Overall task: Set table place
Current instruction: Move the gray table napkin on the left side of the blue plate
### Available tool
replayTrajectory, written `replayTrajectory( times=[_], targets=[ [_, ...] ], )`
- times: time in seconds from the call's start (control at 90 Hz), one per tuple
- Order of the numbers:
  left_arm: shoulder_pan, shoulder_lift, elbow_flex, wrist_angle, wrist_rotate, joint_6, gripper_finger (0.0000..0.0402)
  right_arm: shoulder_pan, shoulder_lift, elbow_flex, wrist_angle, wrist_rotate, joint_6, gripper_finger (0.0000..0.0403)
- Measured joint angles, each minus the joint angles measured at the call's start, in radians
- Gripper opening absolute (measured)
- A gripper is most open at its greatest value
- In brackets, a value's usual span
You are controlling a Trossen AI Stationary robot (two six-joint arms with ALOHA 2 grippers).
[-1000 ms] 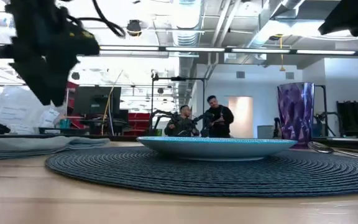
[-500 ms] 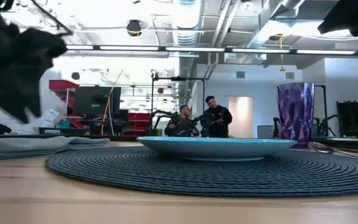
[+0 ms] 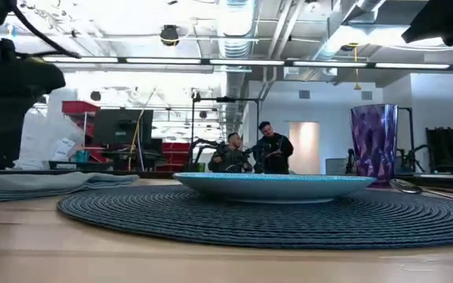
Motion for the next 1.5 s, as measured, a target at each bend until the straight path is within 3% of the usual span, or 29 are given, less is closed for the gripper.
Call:
replayTrajectory(
  times=[0.189, 0.422, 0.589, 0.678, 1.011, 1.144, 1.322, 1.5],
  targets=[
    [-0.015, 0.0, -0.089, 0.115, 0.026, -0.05, 0.0098, 0.0, 0.0, 0.0, 0.0, 0.0, 0.005, 0.0101],
    [-0.019, -0.001, -0.094, 0.122, 0.018, -0.038, 0.0093, 0.0, 0.0, 0.0, 0.0, 0.0, 0.005, 0.0101],
    [-0.024, 0.0, -0.096, 0.155, -0.028, -0.028, 0.0018, 0.0, 0.0, 0.0, 0.0, 0.0, 0.015, 0.0101],
    [-0.03, 0.0, -0.094, 0.189, -0.052, -0.013, 0.0005, 0.0, 0.0, 0.0, 0.0, 0.0, 0.016, 0.0101],
    [-0.032, 0.0, 0.084, -0.015, -0.115, 0.01, 0.0, 0.0, 0.0, 0.0, 0.0, 0.0, 0.016, 0.0101],
    [-0.021, 0.0, 0.18, -0.051, -0.186, 0.07, 0.0, 0.0, 0.0, 0.0, -0.001, 0.001, 0.015, 0.0101],
    [0.055, 0.037, 0.261, -0.025, -0.23, 0.207, 0.0, 0.0, 0.0, 0.0, 0.0, 0.005, 0.008, 0.0101],
    [0.178, 0.161, 0.273, 0.161, -0.127, 0.398, 0.0, -0.01, 0.0, 0.0, 0.0, 0.006, 0.008, 0.0101]
  ],
)
